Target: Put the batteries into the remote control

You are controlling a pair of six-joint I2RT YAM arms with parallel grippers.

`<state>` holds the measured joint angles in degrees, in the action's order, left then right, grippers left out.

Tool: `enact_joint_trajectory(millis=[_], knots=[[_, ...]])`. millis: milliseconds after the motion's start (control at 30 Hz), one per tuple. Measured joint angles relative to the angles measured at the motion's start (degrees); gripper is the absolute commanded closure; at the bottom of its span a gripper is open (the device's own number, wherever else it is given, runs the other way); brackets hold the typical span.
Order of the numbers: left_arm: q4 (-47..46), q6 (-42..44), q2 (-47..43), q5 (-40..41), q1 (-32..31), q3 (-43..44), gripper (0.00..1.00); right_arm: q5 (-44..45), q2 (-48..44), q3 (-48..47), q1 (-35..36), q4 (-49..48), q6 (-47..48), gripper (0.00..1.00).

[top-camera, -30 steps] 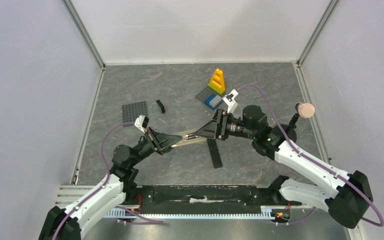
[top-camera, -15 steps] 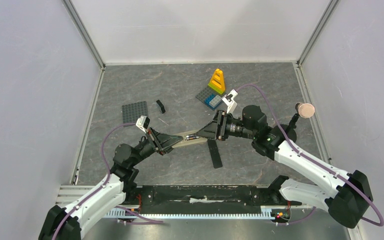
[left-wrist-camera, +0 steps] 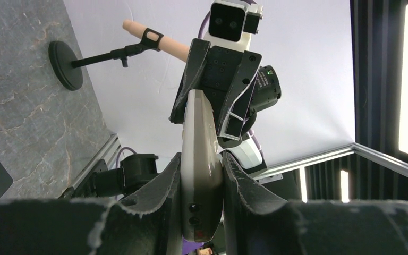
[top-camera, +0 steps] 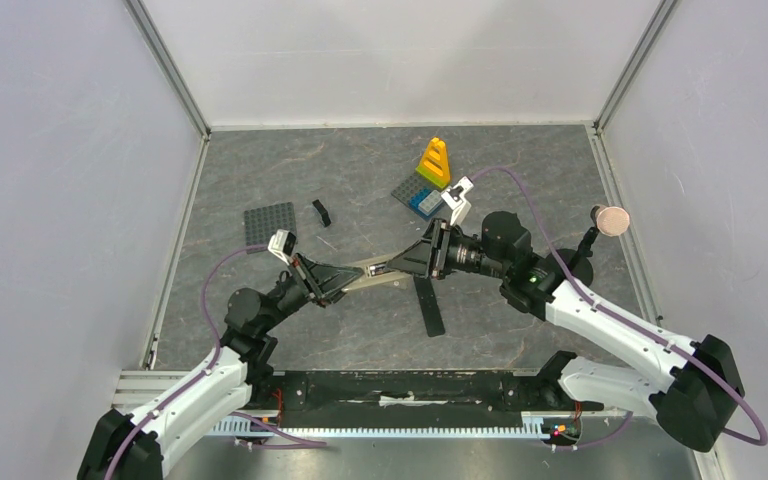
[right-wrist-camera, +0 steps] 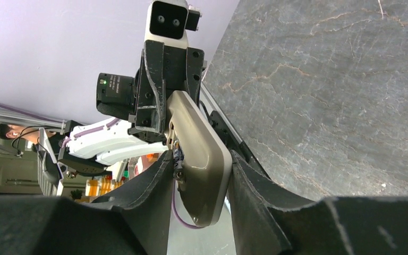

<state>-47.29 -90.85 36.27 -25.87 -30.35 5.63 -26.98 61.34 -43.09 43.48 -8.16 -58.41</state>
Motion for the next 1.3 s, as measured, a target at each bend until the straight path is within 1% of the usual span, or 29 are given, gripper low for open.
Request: enact_joint_trajectory(millis=[333, 533, 567, 600, 667, 767, 800, 900, 1067, 1133, 1300], knots=[[-1.3, -0.2, 0.0, 0.7, 0.4, -0.1, 0.98, 3.0, 0.9, 0.0, 1.6, -2.6, -0.2, 0.71], [-1.3, -0.2, -0.1, 1.5, 0.6, -0.4, 0.98, 5.2, 1.9, 0.0, 2.4, -3.5, -0.6, 0.71], [-1.3, -0.2, -0.1, 1.6, 0.7, -0.4, 0.98, 5.5, 2.0, 0.0, 2.5, -3.7, -0.7, 0.68], [-1.3, -0.2, -0.1, 1.7, 0.7, -0.4, 0.98, 6.0, 2.1, 0.0, 2.7, -3.9, -0.9, 0.63], [-1.3, -0.2, -0.1, 1.8, 0.7, -0.4, 0.98, 6.5, 2.2, 0.0, 2.8, -4.1, -1.2, 0.48], [-1.6, -0.3, -0.2, 1.3, 0.2, -0.4, 0.98, 6.4, 2.5, 0.0, 4.5, -3.1, -1.4, 0.29], [-1.7, -0.3, -0.4, 1.1, 0.0, -0.4, 0.98, 6.3, 2.6, 0.0, 5.2, -2.8, -1.6, 0.25], [-1.8, -0.2, -1.4, 1.0, -0.2, -0.4, 0.98, 5.8, 2.6, 0.0, 6.0, -1.0, -1.5, 0.2], [1.2, 0.1, -4.3, 1.1, -0.2, -0.4, 0.98, 4.9, 1.5, 0.0, 5.3, 0.6, -1.4, 0.12], [2.1, 0.5, -5.0, 1.1, -0.2, -0.4, 0.98, 4.7, 0.7, 0.0, 4.7, 1.2, -1.4, 0.1], [4.4, 2.7, -5.5, -0.2, -0.2, -0.3, 0.98, 3.5, -2.0, 0.0, 3.1, 1.9, -1.0, 0.11]])
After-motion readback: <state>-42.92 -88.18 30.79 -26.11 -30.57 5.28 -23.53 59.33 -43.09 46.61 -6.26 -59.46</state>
